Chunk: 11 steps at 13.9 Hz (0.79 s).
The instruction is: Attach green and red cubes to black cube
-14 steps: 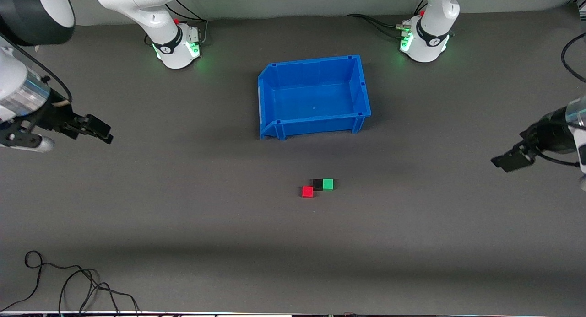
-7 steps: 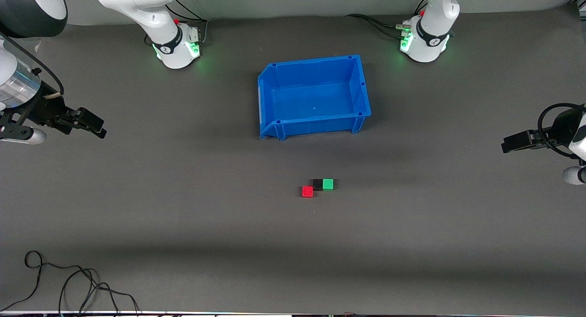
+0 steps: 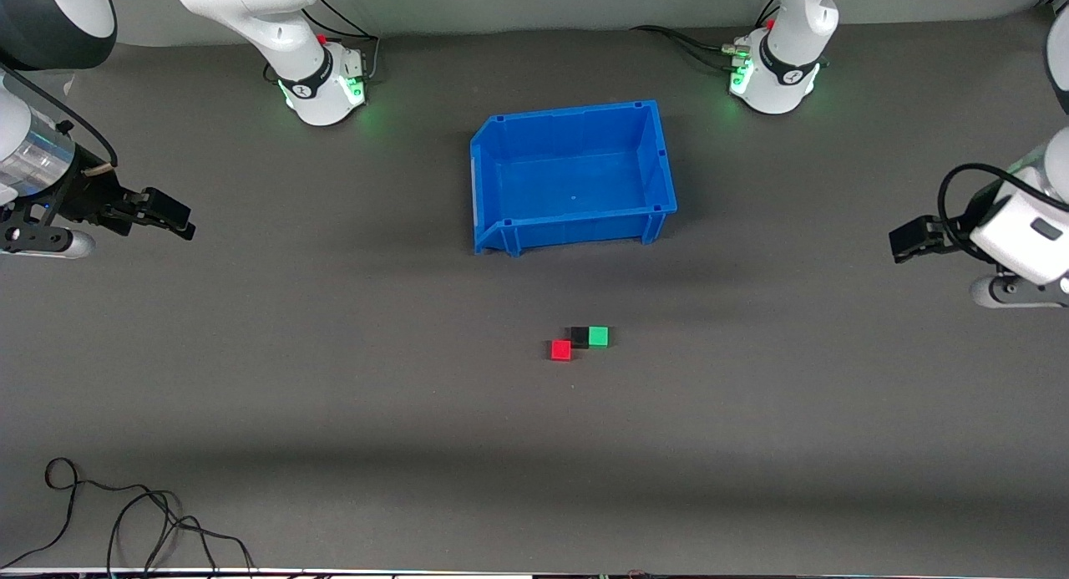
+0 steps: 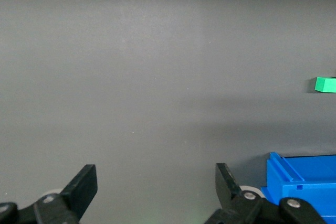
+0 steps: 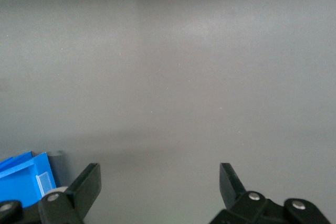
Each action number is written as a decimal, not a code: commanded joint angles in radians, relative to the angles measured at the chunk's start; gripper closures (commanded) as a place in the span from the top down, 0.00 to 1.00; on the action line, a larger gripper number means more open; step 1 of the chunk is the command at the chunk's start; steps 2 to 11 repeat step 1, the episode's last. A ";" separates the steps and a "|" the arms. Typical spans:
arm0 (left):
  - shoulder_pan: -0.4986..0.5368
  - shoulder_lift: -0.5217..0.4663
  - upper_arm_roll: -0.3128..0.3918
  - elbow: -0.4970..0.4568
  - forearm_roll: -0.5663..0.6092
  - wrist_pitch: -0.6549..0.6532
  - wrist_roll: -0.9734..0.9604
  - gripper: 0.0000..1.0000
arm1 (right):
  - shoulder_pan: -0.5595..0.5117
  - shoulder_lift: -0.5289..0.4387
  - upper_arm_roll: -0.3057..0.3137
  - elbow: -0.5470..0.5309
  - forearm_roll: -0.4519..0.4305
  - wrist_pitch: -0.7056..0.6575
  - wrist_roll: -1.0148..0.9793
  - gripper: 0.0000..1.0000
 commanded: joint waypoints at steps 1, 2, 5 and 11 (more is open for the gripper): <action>-0.004 -0.127 0.008 -0.179 0.007 0.097 0.023 1.00 | -0.019 -0.024 0.017 -0.011 -0.011 -0.013 -0.020 1.00; -0.004 -0.127 0.008 -0.179 0.007 0.097 0.023 1.00 | -0.019 -0.024 0.017 -0.011 -0.011 -0.013 -0.020 1.00; -0.004 -0.127 0.008 -0.179 0.007 0.097 0.023 1.00 | -0.019 -0.024 0.017 -0.011 -0.011 -0.013 -0.020 1.00; -0.004 -0.127 0.008 -0.179 0.007 0.097 0.023 1.00 | -0.019 -0.024 0.017 -0.011 -0.011 -0.013 -0.020 1.00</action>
